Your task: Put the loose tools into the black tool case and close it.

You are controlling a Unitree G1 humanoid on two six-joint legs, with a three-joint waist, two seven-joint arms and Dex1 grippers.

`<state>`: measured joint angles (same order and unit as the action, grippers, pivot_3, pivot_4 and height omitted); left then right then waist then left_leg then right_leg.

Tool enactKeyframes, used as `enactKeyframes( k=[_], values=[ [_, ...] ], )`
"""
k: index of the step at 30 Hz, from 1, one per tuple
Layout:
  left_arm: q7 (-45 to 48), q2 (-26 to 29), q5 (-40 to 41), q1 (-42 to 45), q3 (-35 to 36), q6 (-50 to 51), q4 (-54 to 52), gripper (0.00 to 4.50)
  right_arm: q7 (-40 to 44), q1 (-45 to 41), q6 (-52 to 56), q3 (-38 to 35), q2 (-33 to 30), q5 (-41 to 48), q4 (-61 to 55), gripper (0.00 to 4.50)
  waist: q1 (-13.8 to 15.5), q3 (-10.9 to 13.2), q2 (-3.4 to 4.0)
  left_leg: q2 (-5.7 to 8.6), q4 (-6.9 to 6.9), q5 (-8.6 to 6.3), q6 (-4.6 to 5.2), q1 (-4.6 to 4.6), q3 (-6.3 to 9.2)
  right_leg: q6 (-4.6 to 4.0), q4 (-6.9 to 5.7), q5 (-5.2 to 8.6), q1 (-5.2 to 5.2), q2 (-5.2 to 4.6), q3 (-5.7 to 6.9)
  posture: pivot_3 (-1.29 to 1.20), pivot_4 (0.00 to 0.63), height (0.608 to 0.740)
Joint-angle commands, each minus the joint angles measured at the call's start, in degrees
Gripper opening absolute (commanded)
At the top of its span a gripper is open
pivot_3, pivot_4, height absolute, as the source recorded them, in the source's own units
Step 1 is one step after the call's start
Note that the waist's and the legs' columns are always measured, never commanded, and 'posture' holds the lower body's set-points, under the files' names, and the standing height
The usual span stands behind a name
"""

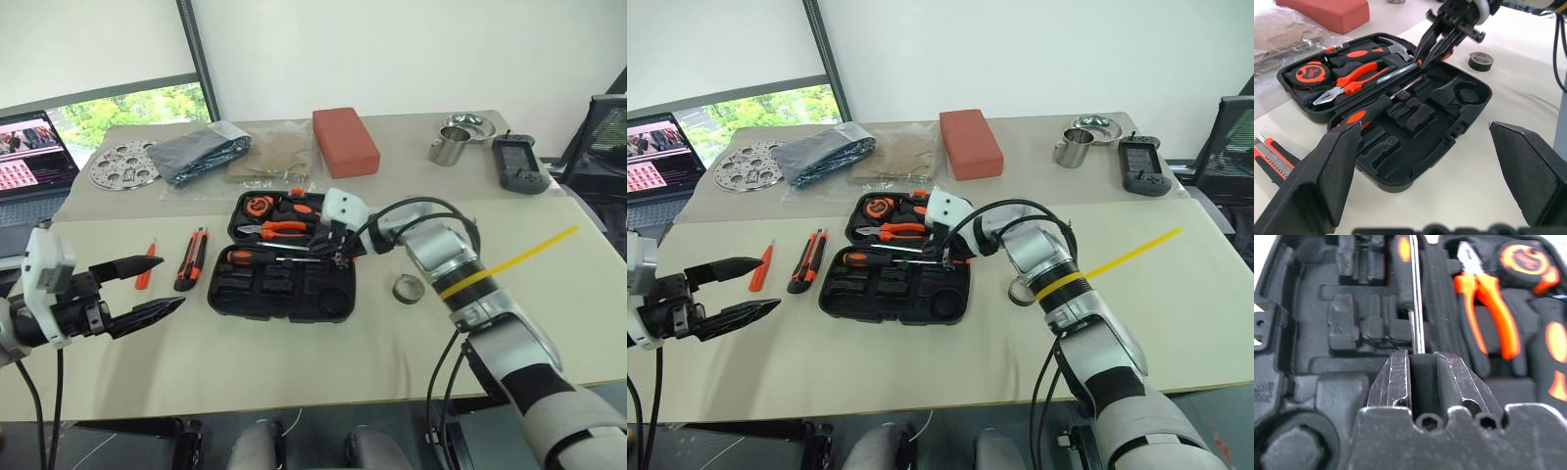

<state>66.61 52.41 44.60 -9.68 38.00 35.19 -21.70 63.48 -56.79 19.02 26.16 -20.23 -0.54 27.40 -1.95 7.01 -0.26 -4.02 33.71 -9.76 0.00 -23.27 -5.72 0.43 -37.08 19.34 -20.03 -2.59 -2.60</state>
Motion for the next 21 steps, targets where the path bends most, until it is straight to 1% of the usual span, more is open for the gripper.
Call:
enactKeyframes(
  k=[1,6,12,21],
  values=[
    [2.3,0.91,1.76,-2.01,3.27,-0.27,-1.73,4.5,0.6,-0.4,-1.28,0.18,1.33,-1.21,0.0,0.44,-0.22,0.0,0.0,-0.03,-0.02,0.0,0.0,0.0,-0.04,-0.01,-0.01,-0.01,-0.04,0.01,0.0,0.0,0.15,0.74],
    [5.98,2.82,1.72,-3.26,4.24,-0.94,-0.52,4.5,-0.02,0.02,-3.72,0.62,2.73,-2.92,2.64,0.44,-0.49,0.0,0.0,-0.21,-0.05,0.01,-0.03,0.04,-0.21,-0.15,-0.01,-0.05,-0.12,0.1,0.04,0.0,0.15,0.74],
    [9.15,3.83,2.94,-2.34,4.99,-1.01,0.49,4.5,0.51,0.65,-5.39,1.03,4.25,-4.36,4.34,0.44,-0.41,-0.01,-0.01,-0.33,-0.05,-0.02,-0.08,0.14,-0.5,-0.2,-0.01,-0.06,-0.15,0.1,0.05,0.0,0.15,0.74],
    [10.13,4.84,1.67,-1.56,4.21,-1.7,2.0,4.5,-1.26,0.36,-9.61,0.32,6.27,-6.1,9.23,0.44,-0.6,-0.04,-0.05,-0.49,-0.07,-0.11,-0.24,0.38,-0.73,-0.27,-0.01,-0.08,-0.13,0.14,0.05,0.0,0.15,0.74]
  ],
)
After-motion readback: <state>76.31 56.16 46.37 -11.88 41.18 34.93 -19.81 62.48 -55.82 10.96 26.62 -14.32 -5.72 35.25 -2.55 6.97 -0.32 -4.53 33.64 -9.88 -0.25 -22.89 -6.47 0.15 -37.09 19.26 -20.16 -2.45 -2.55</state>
